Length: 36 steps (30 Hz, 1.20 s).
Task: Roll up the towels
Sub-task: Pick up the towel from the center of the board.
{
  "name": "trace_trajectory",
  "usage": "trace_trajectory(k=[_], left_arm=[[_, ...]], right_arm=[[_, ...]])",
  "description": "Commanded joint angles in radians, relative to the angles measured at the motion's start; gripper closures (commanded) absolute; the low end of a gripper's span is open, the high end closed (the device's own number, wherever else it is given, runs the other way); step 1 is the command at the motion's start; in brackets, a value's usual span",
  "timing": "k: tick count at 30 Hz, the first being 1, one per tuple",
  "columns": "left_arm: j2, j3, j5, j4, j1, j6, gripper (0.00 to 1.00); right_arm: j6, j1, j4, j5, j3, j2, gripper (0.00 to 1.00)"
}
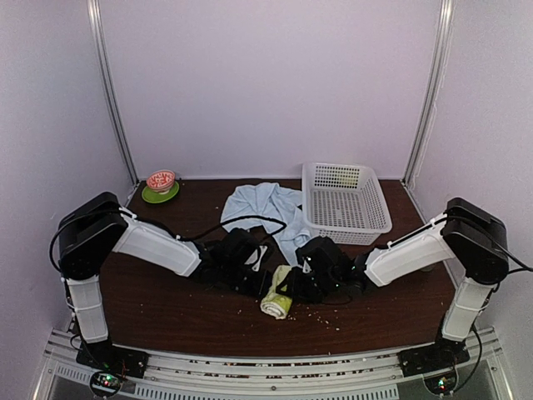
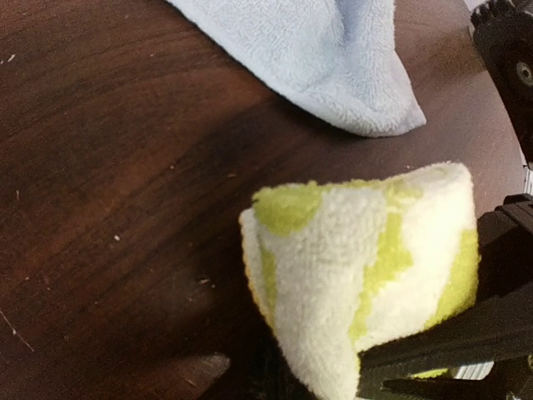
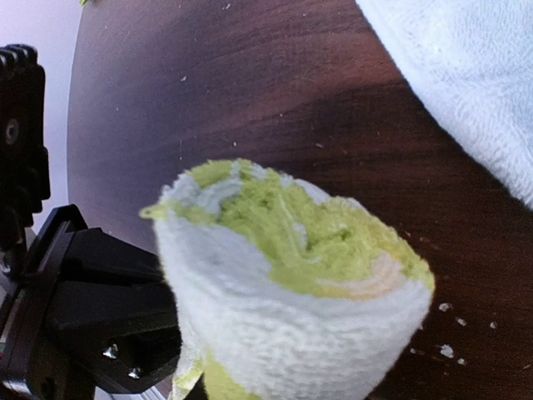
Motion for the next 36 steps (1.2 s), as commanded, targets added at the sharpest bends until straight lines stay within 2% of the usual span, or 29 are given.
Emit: trace_trajectory(k=[1,4,8,14,18,21,23,27,32,36], left_arm=[[-0.035,-0.024,0.012,-0.016,-0.009,0.007,1.0],[-0.067,-0.029,0.005,-0.036,-0.01,0.005,1.0],[-0.141,-0.043,-0.025,-0.081,-0.009,-0.001,1.0],[-0.302,-0.081,-0.116,-0.181,-0.004,0.011,1.0],[-0.398,-0.122,-0.165,-0.217,0.004,0.012,1.0],[-0.454,-0.133,-0.2,-0.249,0.008,0.02,1.0],[-0.477,-0.134,-0.224,-0.271,0.012,0.025,1.0],[-0.492,-0.137,-0.245,-0.295,0.023,0.031,1.0],[-0.471,-0.118,-0.241,-0.317,0.039,0.041,1.0],[-0.448,-0.073,-0.237,-0.355,0.047,0.077,1.0]], right_arm=[[-0.006,0.005,-0.006,0.014,-0.003,0.014,0.87],[-0.021,0.005,0.003,0.006,-0.01,-0.014,1.0],[-0.048,0.002,-0.024,0.004,-0.028,-0.101,1.0],[-0.138,-0.031,-0.219,0.051,-0.027,-0.333,1.0],[-0.233,-0.119,-0.387,0.084,0.057,-0.479,1.0],[-0.302,-0.213,-0.508,0.115,0.166,-0.539,1.0],[-0.322,-0.298,-0.528,0.126,0.221,-0.552,1.0],[-0.298,-0.462,-0.482,0.168,0.3,-0.51,1.0],[-0.251,-0.57,-0.417,0.258,0.443,-0.324,1.0],[-0.321,-0.616,-0.519,0.183,0.72,-0.071,1.0]])
